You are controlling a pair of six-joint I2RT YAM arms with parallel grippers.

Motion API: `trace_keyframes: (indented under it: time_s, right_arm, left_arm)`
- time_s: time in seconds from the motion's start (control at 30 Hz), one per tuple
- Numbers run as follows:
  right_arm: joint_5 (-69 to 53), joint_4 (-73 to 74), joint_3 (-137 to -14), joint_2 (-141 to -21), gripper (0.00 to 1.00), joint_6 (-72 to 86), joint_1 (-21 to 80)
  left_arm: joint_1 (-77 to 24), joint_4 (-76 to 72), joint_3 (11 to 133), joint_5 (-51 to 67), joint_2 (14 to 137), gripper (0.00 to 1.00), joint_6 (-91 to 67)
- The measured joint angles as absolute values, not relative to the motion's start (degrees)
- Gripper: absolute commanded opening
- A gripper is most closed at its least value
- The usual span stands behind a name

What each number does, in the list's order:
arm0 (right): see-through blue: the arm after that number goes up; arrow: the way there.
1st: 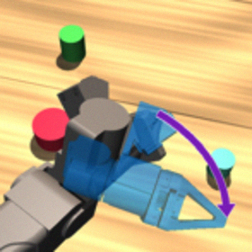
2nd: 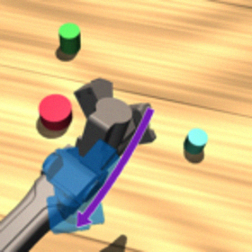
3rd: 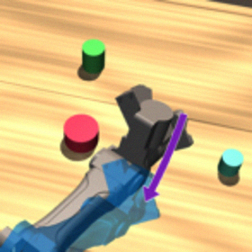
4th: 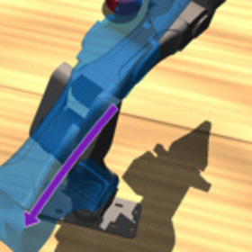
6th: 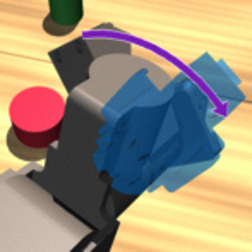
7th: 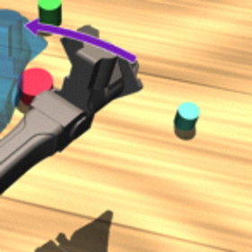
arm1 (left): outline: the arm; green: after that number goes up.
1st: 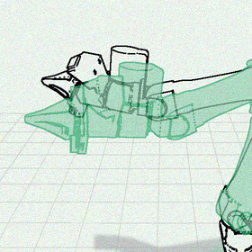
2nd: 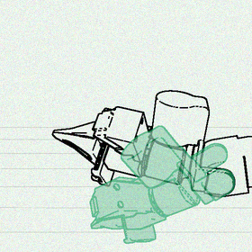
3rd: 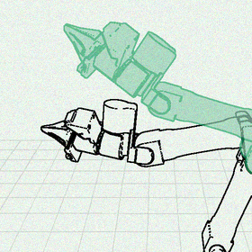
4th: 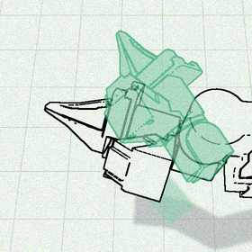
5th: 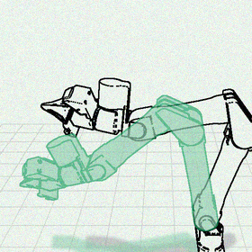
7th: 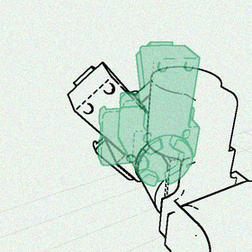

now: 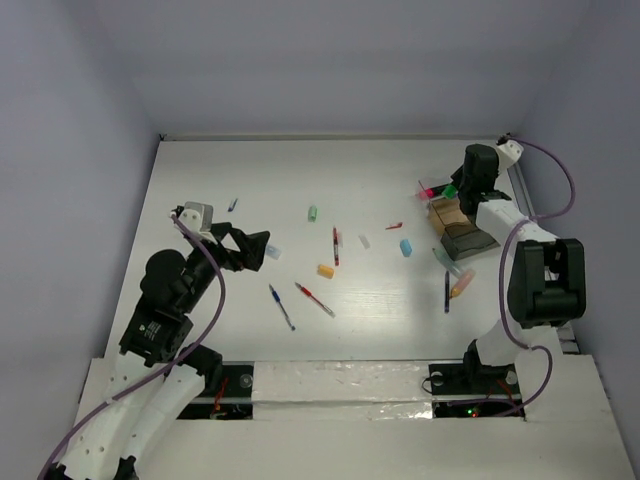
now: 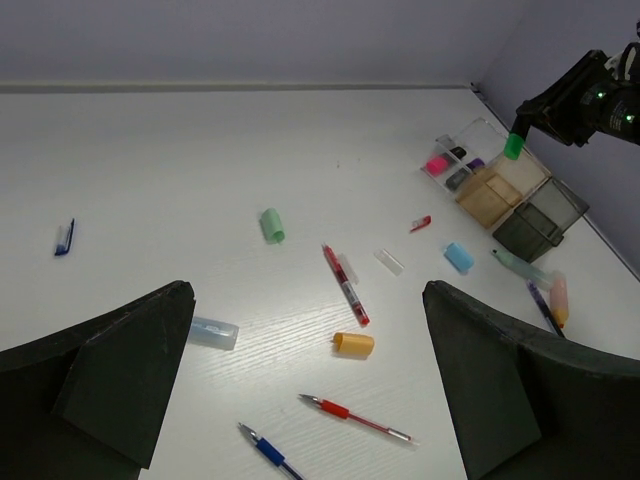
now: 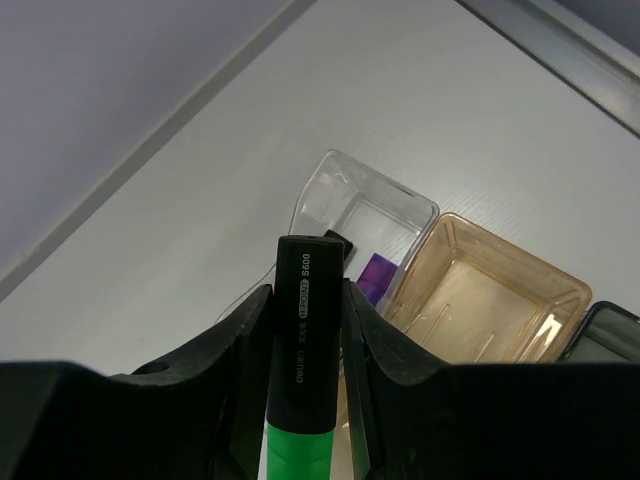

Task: Sort the stationery into containers
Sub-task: Place the pen in the storage box.

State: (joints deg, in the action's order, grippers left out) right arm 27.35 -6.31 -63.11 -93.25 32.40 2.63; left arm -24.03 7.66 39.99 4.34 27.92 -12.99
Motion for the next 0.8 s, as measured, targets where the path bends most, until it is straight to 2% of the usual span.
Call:
trace_keyframes:
  time_s: [0.27, 0.67, 0.8]
  right_arm:
    - [27.4, -7.2, -64.1, -99.4, 0.19, 36.6, 2.3]
    - [28.7, -8.2, -67.1, -102.1, 0.22, 44.3, 2.3]
    - [29.0, -8.2, -67.0, -102.8, 0.32, 46.9, 2.3]
  left_arm:
    - [-24.0, 7.7, 40.0, 4.4, 28.8, 0.99, -13.0]
    - [-24.0, 7.6, 40.0, 4.4, 29.8, 0.99, -13.0]
    - [-24.0, 7.6, 40.0, 4.4, 29.8, 0.99, -13.0]
